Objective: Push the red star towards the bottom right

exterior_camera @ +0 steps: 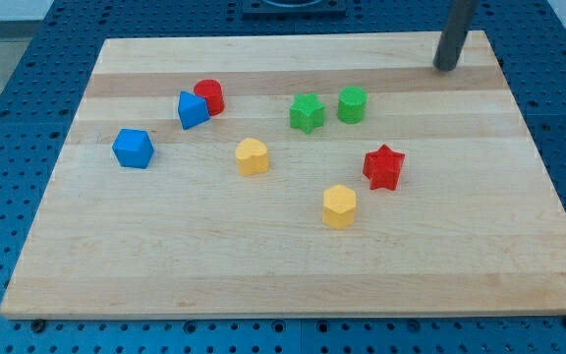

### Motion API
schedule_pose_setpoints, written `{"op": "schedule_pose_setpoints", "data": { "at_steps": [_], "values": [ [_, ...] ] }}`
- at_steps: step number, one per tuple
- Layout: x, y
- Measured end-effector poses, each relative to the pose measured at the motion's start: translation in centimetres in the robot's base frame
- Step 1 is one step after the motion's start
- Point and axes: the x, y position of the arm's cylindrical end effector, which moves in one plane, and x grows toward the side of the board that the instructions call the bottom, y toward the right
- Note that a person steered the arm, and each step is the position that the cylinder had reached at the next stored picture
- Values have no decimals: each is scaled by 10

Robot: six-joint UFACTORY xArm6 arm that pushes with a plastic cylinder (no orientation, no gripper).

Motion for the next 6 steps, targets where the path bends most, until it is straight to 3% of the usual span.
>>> {"op": "schedule_pose_setpoints", "data": {
  "at_steps": [3, 5, 6],
  "values": [
    [102, -89],
    [138, -155],
    [141, -151]
  ]
}}
